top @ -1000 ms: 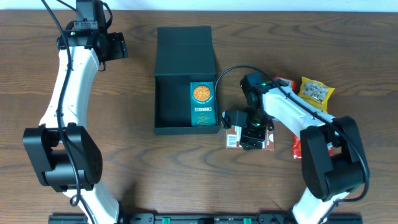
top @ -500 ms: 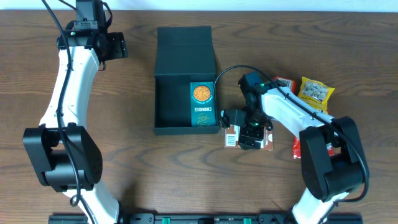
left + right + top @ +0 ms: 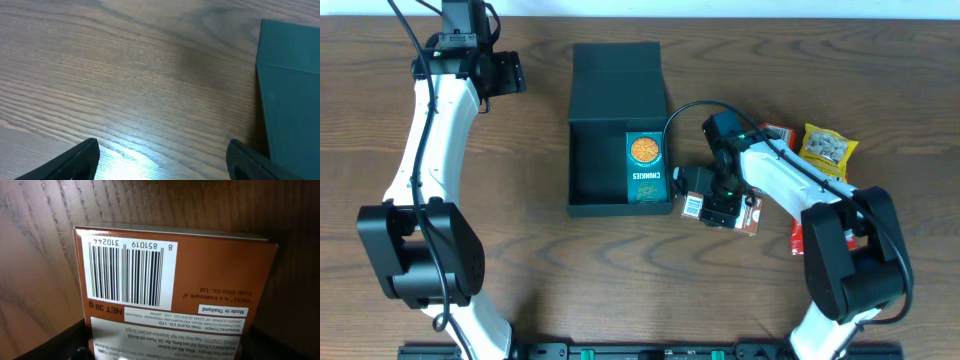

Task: Pack container
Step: 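Lift the brown-and-white box upright with the right gripper, then carry the brown-and-white box into the black box beside CHUNKIES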

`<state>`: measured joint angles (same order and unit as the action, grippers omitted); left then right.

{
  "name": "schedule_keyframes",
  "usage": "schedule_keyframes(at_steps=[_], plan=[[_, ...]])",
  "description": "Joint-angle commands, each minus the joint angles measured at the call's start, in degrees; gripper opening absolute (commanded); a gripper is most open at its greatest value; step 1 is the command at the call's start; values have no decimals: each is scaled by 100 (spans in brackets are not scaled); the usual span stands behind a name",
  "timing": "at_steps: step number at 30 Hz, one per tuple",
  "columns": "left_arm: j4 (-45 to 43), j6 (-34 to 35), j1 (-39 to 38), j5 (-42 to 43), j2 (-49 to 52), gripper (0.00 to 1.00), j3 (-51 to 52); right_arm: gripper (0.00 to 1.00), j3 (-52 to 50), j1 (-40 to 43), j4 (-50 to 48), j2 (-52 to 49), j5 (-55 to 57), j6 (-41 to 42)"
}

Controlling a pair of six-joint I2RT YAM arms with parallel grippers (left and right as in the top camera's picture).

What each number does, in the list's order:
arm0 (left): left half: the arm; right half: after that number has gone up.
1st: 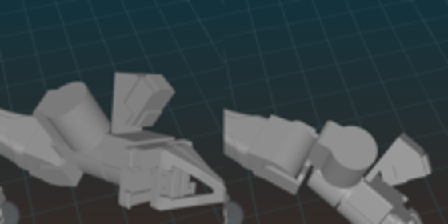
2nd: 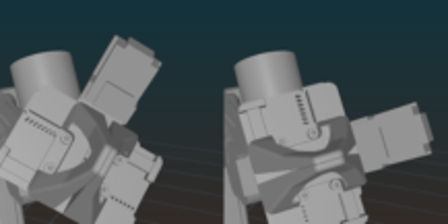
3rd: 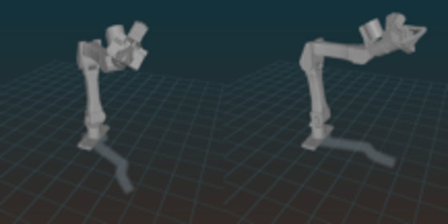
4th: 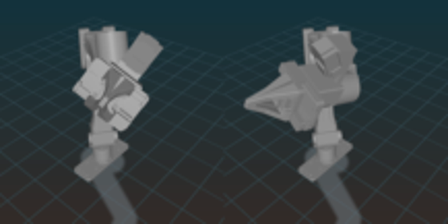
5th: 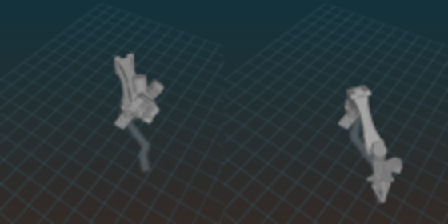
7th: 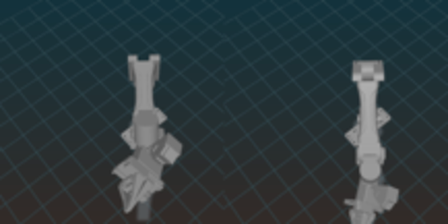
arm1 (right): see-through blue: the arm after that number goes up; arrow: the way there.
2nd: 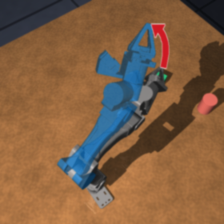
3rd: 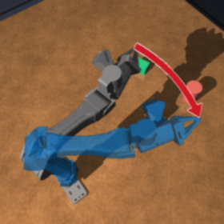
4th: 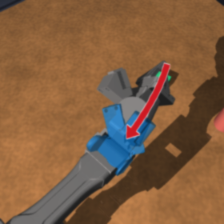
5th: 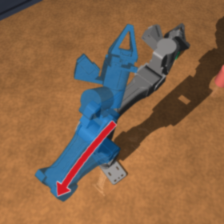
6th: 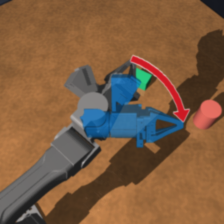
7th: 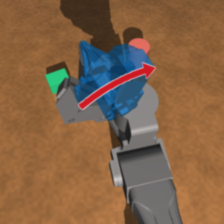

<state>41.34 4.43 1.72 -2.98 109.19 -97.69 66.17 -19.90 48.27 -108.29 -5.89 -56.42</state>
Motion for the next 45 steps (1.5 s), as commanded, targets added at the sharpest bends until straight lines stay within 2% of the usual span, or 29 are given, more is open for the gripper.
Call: schedule_keyframes(at_steps=[1,9,17,24,34,38,42,45], plan=[[-7,-63,24,-39,-33,82,-74,75,-31,-44,-26,-59,55,26],[-2,-63,24,-37,-33,82,-72,72,-31,-44,-48,-59,55,31],[-2,-63,24,-39,-33,82,-72,70,199,-44,-138,-57,50,472],[4,-63,24,-39,-33,82,-74,65,872,-44,-68,-57,-17,929],[42,-63,24,-37,-33,83,-72,64,2194,-44,636,-57,-144,1196],[44,-61,24,-37,-33,82,-72,64,2697,-44,831,-57,-844,1488],[46,-2,24,-46,-33,82,-72,71,2979,-44,754,-57,-1521,2037],[44,94,24,-42,-33,82,-72,72,3016,-46,538,-57,-2203,2455]])
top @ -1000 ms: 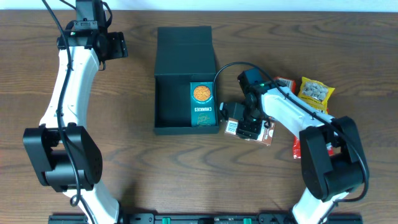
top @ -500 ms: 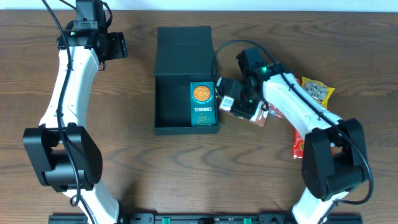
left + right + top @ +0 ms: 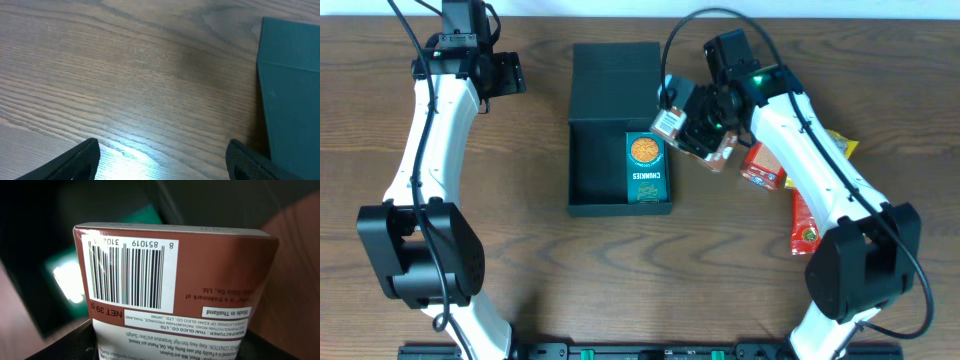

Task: Pack container
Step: 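Carry the brown-and-white box into the black box beside CHUNKIES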

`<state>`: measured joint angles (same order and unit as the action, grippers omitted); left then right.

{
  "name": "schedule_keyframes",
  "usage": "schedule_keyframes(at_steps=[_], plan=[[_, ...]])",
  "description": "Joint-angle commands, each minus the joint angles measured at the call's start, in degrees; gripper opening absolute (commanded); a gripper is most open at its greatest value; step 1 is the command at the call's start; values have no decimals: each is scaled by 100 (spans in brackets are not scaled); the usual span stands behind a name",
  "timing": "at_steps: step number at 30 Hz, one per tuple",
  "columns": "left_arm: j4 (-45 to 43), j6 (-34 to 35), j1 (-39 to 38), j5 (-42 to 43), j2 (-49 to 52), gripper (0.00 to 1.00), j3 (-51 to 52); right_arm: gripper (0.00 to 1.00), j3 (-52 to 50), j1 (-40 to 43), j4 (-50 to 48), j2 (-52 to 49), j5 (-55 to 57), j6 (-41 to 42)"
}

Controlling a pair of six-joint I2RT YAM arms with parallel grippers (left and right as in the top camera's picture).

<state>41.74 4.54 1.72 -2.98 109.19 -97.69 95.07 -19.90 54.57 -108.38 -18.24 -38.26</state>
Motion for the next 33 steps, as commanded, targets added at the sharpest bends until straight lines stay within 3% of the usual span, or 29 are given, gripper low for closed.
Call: schedule_keyframes(at_steps=[1,8,21,22,23,24,33], plan=[[4,83,24,-42,-33,82,-72,72,127,-55,-177,-48,-1172,796],[17,76,24,-46,-33,82,-72,71,125,-584,-1161,-50,-1504,1674],[111,76,24,-46,-33,82,-72,69,125,-1375,-1753,-120,-1349,1985],[111,76,24,-46,-33,82,-72,70,125,-1373,-1755,-151,-1349,2090],[111,76,24,-46,-33,82,-72,79,125,-1373,-1757,-192,-1351,2149],[111,76,24,-46,-33,82,-74,99,125,-1373,-1764,-234,-1353,2159],[181,79,24,-37,-33,82,-72,99,125,-1373,-1731,-350,-1346,2345]])
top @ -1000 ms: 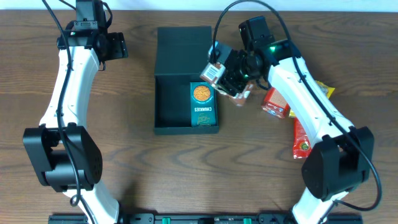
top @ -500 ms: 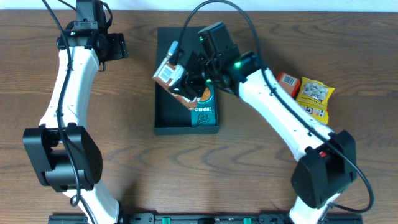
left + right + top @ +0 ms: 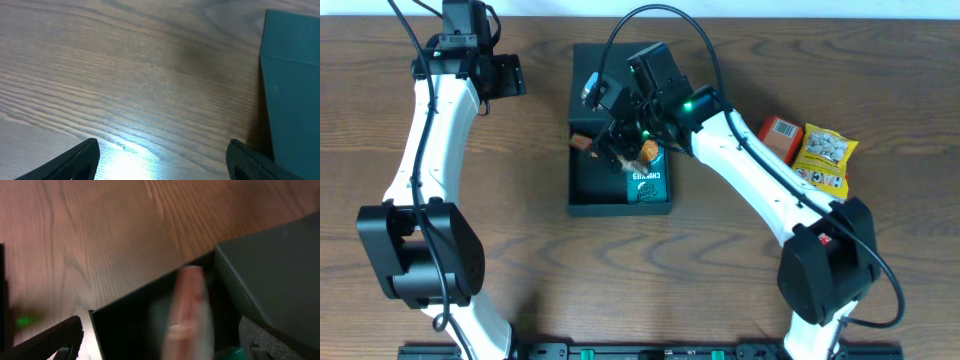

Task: Pack container
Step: 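Carry the brown-and-white box into the black box beside CHUNKIES, then lower the box into the black box and open the right gripper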

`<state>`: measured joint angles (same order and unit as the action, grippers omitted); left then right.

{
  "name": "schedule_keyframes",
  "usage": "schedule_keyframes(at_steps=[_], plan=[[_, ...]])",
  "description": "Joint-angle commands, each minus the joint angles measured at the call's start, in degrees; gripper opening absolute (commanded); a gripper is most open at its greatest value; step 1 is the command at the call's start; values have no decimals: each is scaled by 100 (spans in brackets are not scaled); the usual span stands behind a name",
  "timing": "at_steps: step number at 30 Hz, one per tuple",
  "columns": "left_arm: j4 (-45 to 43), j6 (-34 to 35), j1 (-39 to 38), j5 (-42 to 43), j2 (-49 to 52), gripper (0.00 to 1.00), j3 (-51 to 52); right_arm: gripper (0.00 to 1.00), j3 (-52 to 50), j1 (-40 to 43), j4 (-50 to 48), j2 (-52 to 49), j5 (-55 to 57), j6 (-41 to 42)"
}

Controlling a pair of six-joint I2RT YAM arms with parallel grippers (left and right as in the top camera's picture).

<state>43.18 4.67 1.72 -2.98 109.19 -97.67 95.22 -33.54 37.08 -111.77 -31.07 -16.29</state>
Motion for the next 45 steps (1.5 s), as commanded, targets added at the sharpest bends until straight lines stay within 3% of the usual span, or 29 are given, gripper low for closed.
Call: schedule_keyframes(at_steps=[1,18,26,32,34,37,45], plan=[[48,66,24,-39,-33,82,-74,99,109,-9,22,-11,-66,151],[197,68,24,-37,-33,82,-74,99,111,87,319,-11,778,146],[210,144,24,-35,-33,82,-74,86,111,81,1121,-11,1434,125],[225,221,24,-11,-33,82,-74,68,111,48,1163,-11,1427,83],[258,221,24,-13,-33,82,-74,66,111,33,1161,-11,1432,81],[299,221,24,-13,-33,82,-74,74,111,9,1150,-11,1432,83],[315,221,24,-11,-33,82,-74,70,109,-234,1115,-197,1460,111]])
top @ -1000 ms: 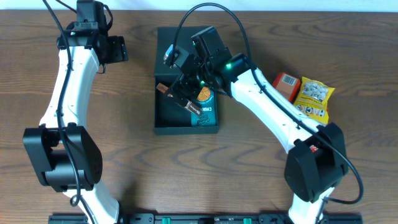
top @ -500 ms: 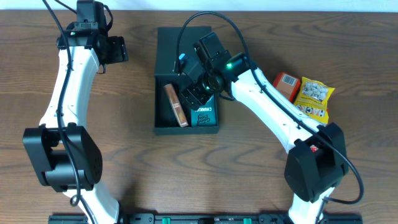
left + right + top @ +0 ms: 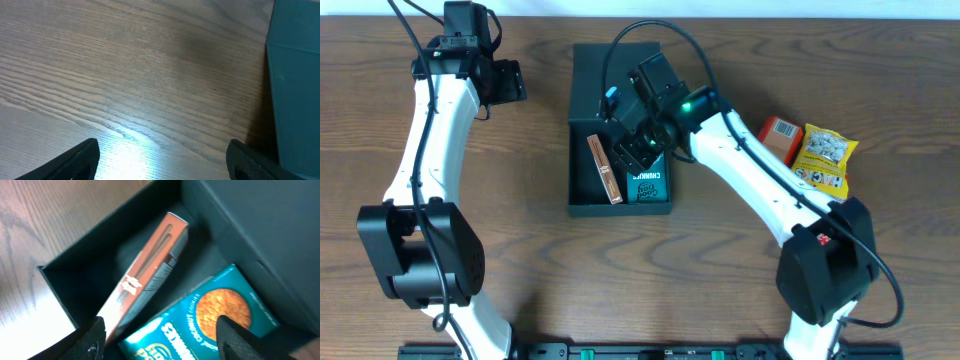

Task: Pack container
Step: 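Lower the box into the black box and open the right gripper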

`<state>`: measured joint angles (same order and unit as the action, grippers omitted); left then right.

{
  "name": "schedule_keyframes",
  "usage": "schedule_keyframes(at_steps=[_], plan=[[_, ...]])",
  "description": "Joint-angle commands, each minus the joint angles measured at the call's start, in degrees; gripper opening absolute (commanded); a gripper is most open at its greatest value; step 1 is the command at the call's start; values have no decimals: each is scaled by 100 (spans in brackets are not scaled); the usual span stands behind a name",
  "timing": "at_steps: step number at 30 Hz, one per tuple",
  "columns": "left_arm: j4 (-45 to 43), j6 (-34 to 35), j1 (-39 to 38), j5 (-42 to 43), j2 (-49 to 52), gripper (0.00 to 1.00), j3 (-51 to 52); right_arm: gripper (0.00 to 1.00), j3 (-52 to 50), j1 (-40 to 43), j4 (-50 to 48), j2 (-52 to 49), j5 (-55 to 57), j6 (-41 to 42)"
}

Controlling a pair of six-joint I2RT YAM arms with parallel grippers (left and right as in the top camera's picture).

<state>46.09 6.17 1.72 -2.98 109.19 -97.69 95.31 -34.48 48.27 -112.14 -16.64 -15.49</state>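
Observation:
The dark green container (image 3: 617,209) stands open mid-table with its lid folded back. Inside lie a slim brown snack box (image 3: 603,168) on the left and a teal cookie box (image 3: 648,182) on the right. My right gripper (image 3: 638,142) hovers open over the container's right half with nothing between its fingers. In the right wrist view the brown box (image 3: 150,275) rests tilted on its edge against the teal box (image 3: 200,317), below the right gripper (image 3: 162,340). My left gripper (image 3: 506,80) is open over bare wood, far left of the container wall (image 3: 295,80).
An orange box (image 3: 779,134) and a yellow snack bag (image 3: 825,155) lie on the wooden table right of the container, beyond the right arm. The container's lid (image 3: 260,220) lies flat behind the open half.
The brown box was a blur between my open right fingers above the container; now it lies still inside, left of the teal box. The right gripper sits slightly further right. The left arm barely shifted.
My right gripper was shut on the brown box on the table right of the container. Then it held the box in the air near the container's right edge. Then it was open over the container with the box blurred below. Now the box rests inside.

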Motion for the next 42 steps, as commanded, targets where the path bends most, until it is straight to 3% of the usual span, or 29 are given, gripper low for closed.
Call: schedule_keyframes(at_steps=[1,13,19,21,25,29,42], plan=[[24,70,24,-13,-33,82,-72,70,101,-166,-9,-203,17,31],[66,-2,417,-129,-35,82,-74,69,101,-608,-44,-597,741,483],[133,-107,927,516,-33,82,-74,68,101,-686,-131,-782,885,763],[131,-107,1080,638,-35,82,-72,64,101,-684,-131,-857,883,820],[131,-116,1231,750,-35,82,-72,43,101,-686,-173,-887,782,839],[131,-197,1237,752,-35,82,-74,28,101,-669,-315,-887,339,850],[168,-197,1237,752,-35,82,-72,10,103,17,-483,-885,-1300,1484]])
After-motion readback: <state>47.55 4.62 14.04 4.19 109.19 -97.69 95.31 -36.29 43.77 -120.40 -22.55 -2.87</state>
